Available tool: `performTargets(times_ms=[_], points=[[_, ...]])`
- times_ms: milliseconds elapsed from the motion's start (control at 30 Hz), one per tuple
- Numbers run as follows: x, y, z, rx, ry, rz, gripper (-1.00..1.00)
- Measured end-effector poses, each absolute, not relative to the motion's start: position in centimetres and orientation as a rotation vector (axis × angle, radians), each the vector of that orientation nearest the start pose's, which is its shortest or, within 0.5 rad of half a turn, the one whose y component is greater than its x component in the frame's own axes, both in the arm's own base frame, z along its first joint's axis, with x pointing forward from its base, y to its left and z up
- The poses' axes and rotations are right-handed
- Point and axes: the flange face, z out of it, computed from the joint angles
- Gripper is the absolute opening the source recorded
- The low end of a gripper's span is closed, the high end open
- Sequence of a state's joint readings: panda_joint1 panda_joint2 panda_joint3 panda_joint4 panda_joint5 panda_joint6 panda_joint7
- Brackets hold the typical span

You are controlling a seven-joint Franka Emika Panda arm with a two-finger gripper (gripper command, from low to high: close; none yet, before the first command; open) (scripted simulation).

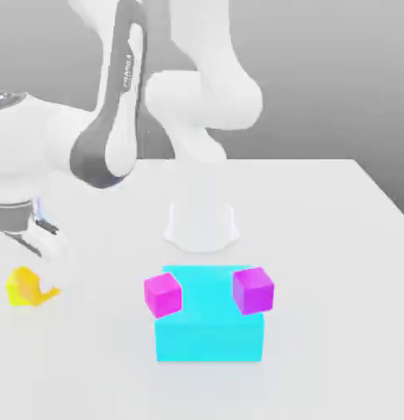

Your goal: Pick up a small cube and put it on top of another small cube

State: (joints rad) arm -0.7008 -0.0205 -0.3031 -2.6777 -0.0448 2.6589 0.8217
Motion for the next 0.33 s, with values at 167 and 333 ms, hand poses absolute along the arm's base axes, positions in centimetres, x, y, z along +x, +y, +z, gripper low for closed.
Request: performTargets(times_ms=[167,333], points=[[22.4,-34.5,20.9,-1.987,2.431,-0.001,-1.0],[22.3,-34.4,18.7,-1.985,2.433,-0.001,1.0]])
